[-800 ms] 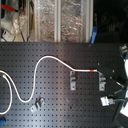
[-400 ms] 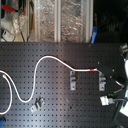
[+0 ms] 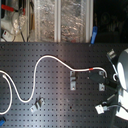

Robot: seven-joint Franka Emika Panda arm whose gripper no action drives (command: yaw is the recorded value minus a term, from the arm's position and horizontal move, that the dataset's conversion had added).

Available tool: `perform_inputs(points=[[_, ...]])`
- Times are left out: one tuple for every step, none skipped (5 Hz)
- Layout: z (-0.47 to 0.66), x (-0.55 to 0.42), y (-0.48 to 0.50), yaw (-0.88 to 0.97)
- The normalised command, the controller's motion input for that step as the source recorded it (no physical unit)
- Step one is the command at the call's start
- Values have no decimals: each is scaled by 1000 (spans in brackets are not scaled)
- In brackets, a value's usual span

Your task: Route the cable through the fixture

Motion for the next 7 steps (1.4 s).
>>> perform_inputs(points=[[258, -190, 47, -720], [307, -127, 41, -854], [37, 0, 0, 0], [459, -156, -21, 51], [262, -348, -74, 20], [77, -416, 20, 0], [47, -425, 5, 0]])
